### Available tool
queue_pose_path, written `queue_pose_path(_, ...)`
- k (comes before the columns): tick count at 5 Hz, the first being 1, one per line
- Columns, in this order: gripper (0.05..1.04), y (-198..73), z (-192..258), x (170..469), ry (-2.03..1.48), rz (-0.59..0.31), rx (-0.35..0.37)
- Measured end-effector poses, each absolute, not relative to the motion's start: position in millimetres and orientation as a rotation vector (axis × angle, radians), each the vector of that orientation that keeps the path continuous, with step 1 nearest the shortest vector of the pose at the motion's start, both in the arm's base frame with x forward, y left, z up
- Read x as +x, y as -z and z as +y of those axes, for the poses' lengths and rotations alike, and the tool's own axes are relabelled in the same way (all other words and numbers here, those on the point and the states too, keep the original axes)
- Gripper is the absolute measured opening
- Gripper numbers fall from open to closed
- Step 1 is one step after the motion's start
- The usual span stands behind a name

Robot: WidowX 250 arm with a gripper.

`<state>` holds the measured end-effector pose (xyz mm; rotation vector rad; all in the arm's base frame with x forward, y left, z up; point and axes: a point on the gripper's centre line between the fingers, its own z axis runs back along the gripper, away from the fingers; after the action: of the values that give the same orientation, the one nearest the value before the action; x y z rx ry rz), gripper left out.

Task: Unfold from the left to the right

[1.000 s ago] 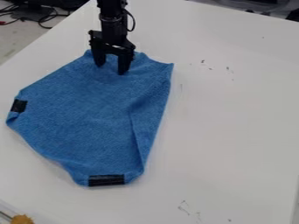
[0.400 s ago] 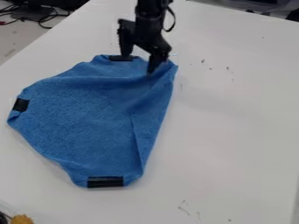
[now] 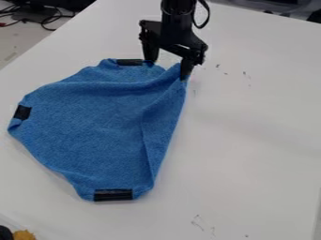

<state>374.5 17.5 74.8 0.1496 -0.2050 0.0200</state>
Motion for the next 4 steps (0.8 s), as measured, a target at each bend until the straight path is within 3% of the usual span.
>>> queue_pose_path(1,0.999,-60,13,365,-0.069,-0.191,0.076)
queue_pose_path(4,0.962,-18,28,372,-0.073,-0.099,-0.009)
